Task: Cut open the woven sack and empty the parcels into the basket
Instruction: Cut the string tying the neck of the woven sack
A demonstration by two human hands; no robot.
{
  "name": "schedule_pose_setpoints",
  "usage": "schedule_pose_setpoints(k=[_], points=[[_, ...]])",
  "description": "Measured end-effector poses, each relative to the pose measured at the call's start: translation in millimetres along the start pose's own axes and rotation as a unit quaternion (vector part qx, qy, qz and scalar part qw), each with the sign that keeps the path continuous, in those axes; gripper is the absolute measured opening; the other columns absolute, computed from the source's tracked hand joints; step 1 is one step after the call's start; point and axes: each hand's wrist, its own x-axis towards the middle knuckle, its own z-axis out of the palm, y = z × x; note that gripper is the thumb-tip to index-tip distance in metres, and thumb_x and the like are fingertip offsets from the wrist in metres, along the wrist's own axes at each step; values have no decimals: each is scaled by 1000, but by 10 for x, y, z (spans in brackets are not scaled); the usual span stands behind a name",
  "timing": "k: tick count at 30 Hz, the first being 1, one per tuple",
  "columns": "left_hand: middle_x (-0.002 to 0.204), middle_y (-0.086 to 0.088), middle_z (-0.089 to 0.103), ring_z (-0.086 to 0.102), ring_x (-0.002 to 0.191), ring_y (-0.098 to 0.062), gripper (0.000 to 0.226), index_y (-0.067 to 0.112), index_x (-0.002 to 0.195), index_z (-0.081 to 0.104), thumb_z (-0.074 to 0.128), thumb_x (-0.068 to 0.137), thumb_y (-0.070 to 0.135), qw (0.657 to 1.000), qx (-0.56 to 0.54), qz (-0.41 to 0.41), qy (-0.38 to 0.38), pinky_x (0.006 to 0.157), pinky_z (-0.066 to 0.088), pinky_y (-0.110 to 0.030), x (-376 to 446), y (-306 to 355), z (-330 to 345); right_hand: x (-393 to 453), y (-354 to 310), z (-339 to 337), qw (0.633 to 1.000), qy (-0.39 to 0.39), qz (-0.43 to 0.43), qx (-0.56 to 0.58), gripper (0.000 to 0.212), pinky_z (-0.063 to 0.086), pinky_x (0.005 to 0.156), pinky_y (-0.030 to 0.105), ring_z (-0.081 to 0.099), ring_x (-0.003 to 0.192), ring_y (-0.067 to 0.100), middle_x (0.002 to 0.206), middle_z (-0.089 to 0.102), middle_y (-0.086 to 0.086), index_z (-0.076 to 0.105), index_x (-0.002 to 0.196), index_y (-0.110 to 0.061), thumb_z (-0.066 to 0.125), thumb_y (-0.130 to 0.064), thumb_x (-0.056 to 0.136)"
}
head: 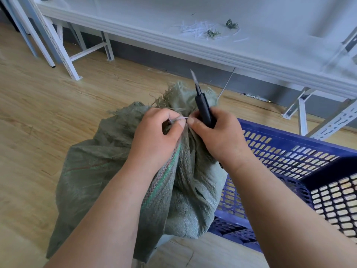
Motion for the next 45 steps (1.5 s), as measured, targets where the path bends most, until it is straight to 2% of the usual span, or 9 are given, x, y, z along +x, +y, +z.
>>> schedule_pose_setpoints(k=[4,7,11,16,20,27,33,38,45], points=[[104,6,56,48,95,-8,8,23,92,65,62,92,30,997,31,-40,56,68,31,-13,4,-92,69,-151,-110,-44,999,0,28,-33,33,37,60,28,56,82,16,88,59,-2,55,99,-24,61,-53,84],[103,5,58,50,92,-10,7,24,92,65,62,91,30,996,39,-43,73,74,32,-20,11,-117,101,-282,-154,-42,997,-21,67,-12,22,43,62,27,59,77,16,79,57,-8,50,98,-25,48,-46,94],[99,9,60,52,89,-9,3,26,89,61,62,89,29,996,30,-37,82,72,33,-18,17,-92,131,-448,-107,101,998,-22,54,2,14,55,73,50,66,76,34,78,68,4,46,94,-30,53,-40,89],[100,7,57,47,82,-7,2,25,88,60,61,89,26,996,45,-27,78,65,30,-11,28,-68,132,-548,-128,142,994,-58,45,-76,17,46,76,38,61,94,35,90,63,9,40,115,-26,39,-29,99],[103,7,55,46,85,-8,2,23,90,61,59,91,24,996,57,-27,71,67,27,-11,11,-43,111,-554,-151,177,989,-73,49,-121,30,43,77,39,59,100,37,104,66,15,37,130,-21,37,-26,100],[102,7,55,45,86,-7,4,20,91,60,57,91,22,995,66,-14,74,68,26,-13,-2,-27,102,-560,-152,168,985,-70,53,-150,29,36,70,35,60,98,36,101,65,13,35,130,-21,35,-25,101],[100,10,54,47,83,-6,3,23,90,58,56,91,24,993,76,0,90,68,36,-24,-8,13,111,-588,-170,155,981,-66,31,-178,20,35,63,34,63,88,35,69,47,-3,35,121,-20,33,-25,101],[100,11,53,49,85,-8,3,24,88,57,56,91,23,992,81,7,94,67,42,-29,-22,40,100,-602,-182,173,979,-63,23,-192,18,30,61,33,63,88,35,63,39,-7,34,119,-19,33,-25,102],[99,8,54,51,82,-12,7,19,88,58,55,93,23,989,90,11,118,63,41,-30,-22,58,106,-511,-258,220,979,-66,16,-195,16,30,61,31,64,92,35,94,67,13,34,116,-17,33,-23,102]])
